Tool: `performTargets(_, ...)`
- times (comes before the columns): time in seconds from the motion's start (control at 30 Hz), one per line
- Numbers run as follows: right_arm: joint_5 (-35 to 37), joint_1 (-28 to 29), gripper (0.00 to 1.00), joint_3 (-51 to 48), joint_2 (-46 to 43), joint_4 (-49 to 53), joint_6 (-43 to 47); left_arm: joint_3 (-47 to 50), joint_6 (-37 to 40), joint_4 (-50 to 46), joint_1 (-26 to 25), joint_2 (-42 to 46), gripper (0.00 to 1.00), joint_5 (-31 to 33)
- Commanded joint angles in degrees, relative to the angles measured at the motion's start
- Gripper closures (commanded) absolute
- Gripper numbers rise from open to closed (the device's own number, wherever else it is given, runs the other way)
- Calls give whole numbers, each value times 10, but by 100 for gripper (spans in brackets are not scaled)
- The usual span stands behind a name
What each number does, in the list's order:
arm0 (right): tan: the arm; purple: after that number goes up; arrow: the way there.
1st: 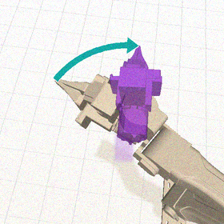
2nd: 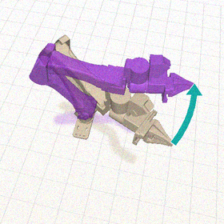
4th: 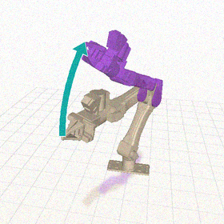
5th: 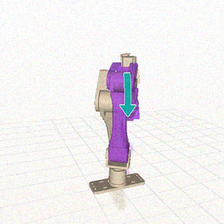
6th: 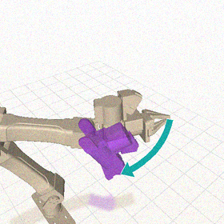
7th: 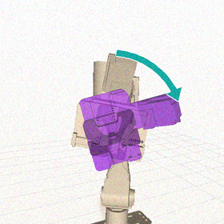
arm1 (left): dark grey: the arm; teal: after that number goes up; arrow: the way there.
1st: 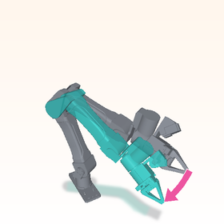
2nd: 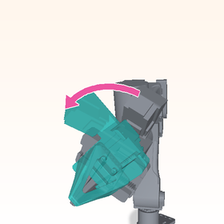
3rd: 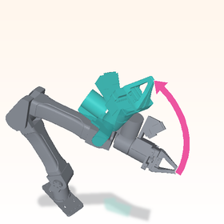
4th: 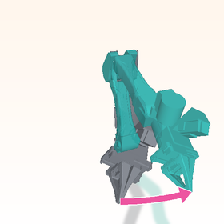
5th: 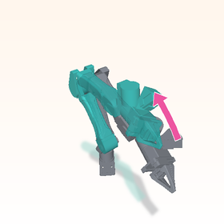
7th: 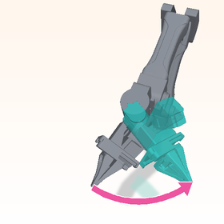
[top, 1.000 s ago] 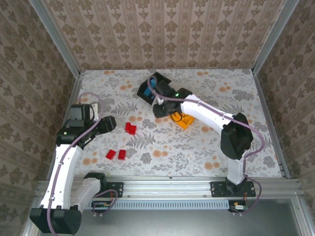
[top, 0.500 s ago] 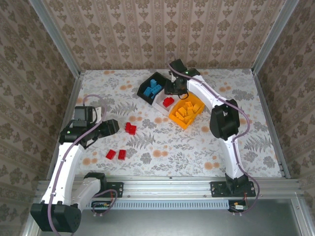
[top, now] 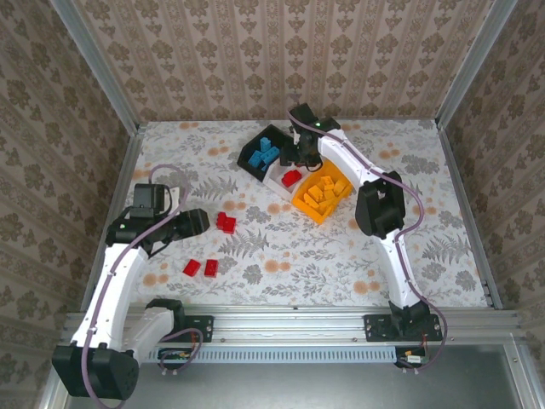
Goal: Sort the legos into containers by color
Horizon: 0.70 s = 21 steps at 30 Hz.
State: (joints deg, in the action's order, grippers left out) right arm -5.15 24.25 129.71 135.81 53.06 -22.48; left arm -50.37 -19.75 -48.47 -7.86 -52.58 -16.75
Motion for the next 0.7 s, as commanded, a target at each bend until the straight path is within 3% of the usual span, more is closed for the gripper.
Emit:
performTargets(0.0, 4, 1, 41, -2, -25, 19, 6, 1, 7, -19, -7, -8, 32, -5)
performTargets(0.2, 0, 20, 40, -145, -170, -48, 5, -7, 9, -8, -42, -53, 32, 5)
performTargets(0.43, -21, 30, 39, -422, -382, -140, -29, -44, 18, 25, -118, -194, 33, 60)
performTargets(0.67, -21, 30, 39, -608, -540, -151, -45, -50, 21, 87, -134, -330, 36, 61)
